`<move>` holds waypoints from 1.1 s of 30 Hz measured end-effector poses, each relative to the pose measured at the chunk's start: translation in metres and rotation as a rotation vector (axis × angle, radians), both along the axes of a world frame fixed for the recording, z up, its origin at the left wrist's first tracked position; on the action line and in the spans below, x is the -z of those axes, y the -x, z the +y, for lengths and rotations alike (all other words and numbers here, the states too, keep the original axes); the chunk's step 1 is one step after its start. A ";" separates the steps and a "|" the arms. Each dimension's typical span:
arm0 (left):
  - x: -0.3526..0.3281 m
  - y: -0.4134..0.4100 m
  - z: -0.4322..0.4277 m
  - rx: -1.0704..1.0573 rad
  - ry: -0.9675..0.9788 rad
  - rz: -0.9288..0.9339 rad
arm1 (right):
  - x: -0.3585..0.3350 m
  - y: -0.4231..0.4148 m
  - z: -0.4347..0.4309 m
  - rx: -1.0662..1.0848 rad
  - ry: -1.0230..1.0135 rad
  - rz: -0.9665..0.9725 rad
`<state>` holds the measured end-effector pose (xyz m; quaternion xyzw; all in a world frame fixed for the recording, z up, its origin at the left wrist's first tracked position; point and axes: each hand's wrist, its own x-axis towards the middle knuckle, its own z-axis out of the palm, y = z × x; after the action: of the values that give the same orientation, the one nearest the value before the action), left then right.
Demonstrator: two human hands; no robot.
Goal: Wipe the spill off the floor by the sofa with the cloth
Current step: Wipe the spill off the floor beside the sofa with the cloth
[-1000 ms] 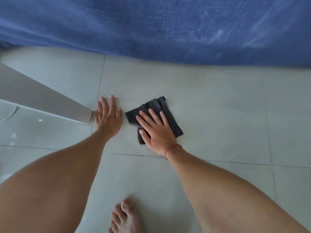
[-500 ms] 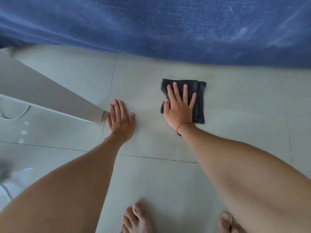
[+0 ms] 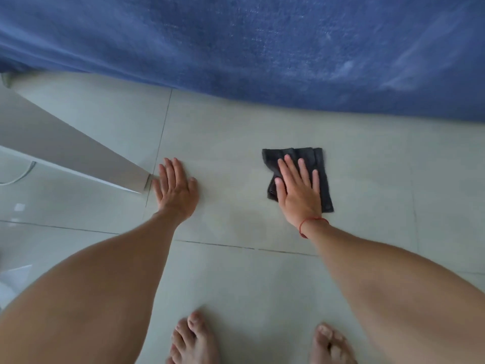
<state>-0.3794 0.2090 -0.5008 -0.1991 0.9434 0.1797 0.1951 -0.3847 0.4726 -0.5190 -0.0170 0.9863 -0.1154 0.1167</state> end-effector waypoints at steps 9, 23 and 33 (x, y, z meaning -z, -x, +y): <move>0.010 -0.011 0.034 0.103 0.014 -0.008 | 0.001 -0.046 0.010 0.149 0.019 0.051; -0.028 -0.004 0.087 0.078 -0.035 0.193 | -0.025 -0.051 -0.046 0.376 0.245 0.131; -0.032 0.013 0.124 0.014 -0.160 -0.096 | -0.054 -0.022 -0.030 0.556 0.217 -0.299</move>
<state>-0.3919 0.3331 -0.4692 -0.1849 0.9168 0.2435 0.2568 -0.3630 0.4424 -0.4648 0.2576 0.9071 -0.2482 0.2217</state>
